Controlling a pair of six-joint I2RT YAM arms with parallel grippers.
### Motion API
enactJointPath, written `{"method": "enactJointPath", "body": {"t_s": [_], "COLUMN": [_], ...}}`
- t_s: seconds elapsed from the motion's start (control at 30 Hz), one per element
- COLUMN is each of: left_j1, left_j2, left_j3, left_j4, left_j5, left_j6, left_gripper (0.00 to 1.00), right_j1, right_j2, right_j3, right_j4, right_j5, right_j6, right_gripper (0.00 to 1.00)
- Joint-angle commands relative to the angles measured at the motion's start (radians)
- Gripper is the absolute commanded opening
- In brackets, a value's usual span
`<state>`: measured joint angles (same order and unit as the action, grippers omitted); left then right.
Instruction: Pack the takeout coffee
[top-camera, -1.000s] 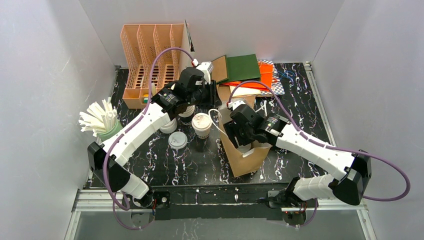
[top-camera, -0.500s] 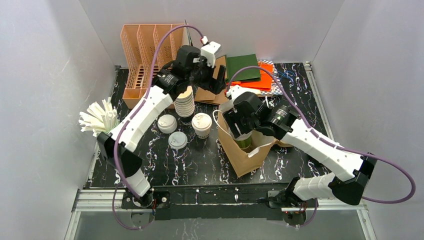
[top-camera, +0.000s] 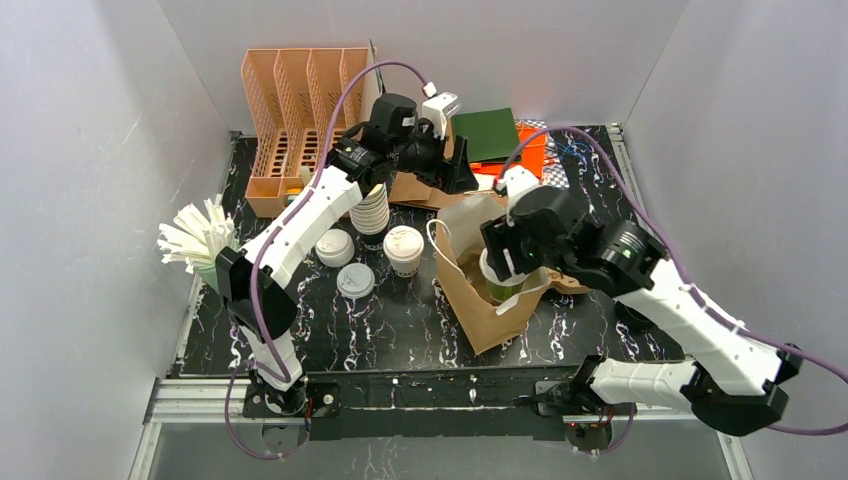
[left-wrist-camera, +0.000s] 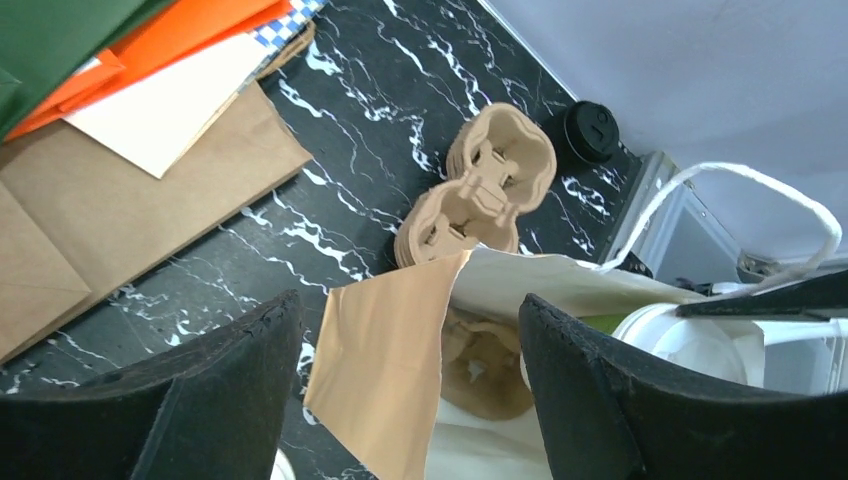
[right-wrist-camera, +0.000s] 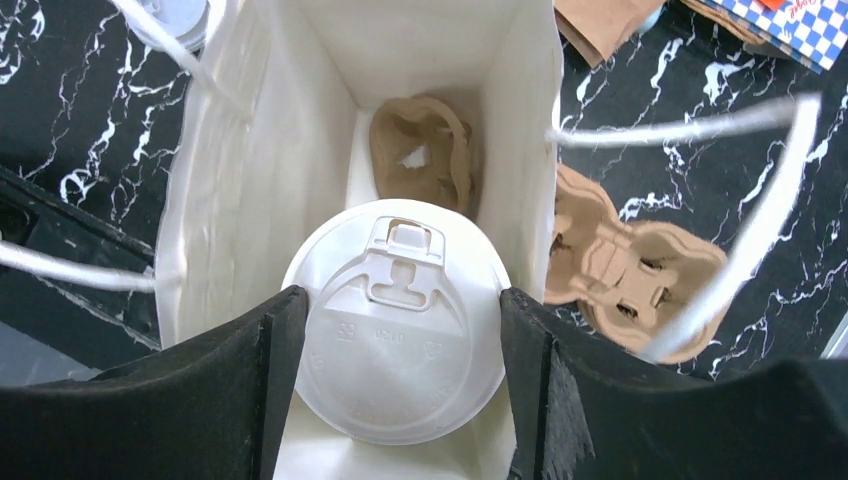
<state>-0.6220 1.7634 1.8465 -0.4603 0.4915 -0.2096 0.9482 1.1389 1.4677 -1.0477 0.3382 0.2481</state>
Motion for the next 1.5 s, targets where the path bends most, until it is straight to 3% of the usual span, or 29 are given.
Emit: {"method": "enactJointPath", "body": {"t_s": [0.0, 0.17, 0.27, 0.37, 0.47, 0.53, 0.73, 1.07, 1.33, 1.47], "left_j1": [-0.027, -0.07, -0.076, -0.08, -0.092, -0.109, -0.181, -0.226, -0.246, -0.246], "left_j2": [0.031, 0.048, 0.063, 0.104, 0.128, 0.126, 0.054, -0.162, -0.262, -0.308], "left_j3": [0.026, 0.029, 0.055, 0.129, 0.202, 0.238, 0.226, -0.046, -0.177, -0.283], "left_j4": [-0.087, -0.171, -0.232, -0.313, -0.343, -0.354, -0.321, -0.094, 0.041, 0.165], "left_j5": [0.071, 0.03, -0.025, -0.081, -0.131, -0.165, -0.263, -0.363, -0.52, -0.494], "left_j6": [0.012, 0.091, 0.157, 0.196, 0.195, 0.194, 0.205, 0.166, 0.145, 0.135], "left_gripper": [0.74, 0.65, 0.52, 0.35, 0.1, 0.0, 0.0, 0.0, 0.0, 0.0], "right_j1": [-0.006, -0.007, -0.006, -0.006, -0.007, -0.006, -0.006, -0.005, -0.006, -0.005], "right_j2": [-0.087, -0.122, -0.139, -0.15, -0.143, -0.142, -0.206, -0.254, -0.23, -0.214], "right_j3": [-0.092, -0.153, -0.175, -0.205, -0.222, -0.228, -0.309, -0.434, -0.423, -0.424], "right_j4": [0.013, 0.045, 0.078, 0.121, 0.157, 0.182, 0.321, 0.473, 0.448, 0.48], "right_j5": [0.004, 0.006, 0.011, 0.012, 0.01, 0.009, 0.028, 0.027, -0.1, -0.13], "right_j6": [0.011, 0.006, -0.002, -0.024, -0.059, -0.077, -0.143, -0.199, -0.164, -0.189], "right_gripper": [0.38, 0.37, 0.37, 0.37, 0.37, 0.37, 0.36, 0.33, 0.33, 0.33]}}
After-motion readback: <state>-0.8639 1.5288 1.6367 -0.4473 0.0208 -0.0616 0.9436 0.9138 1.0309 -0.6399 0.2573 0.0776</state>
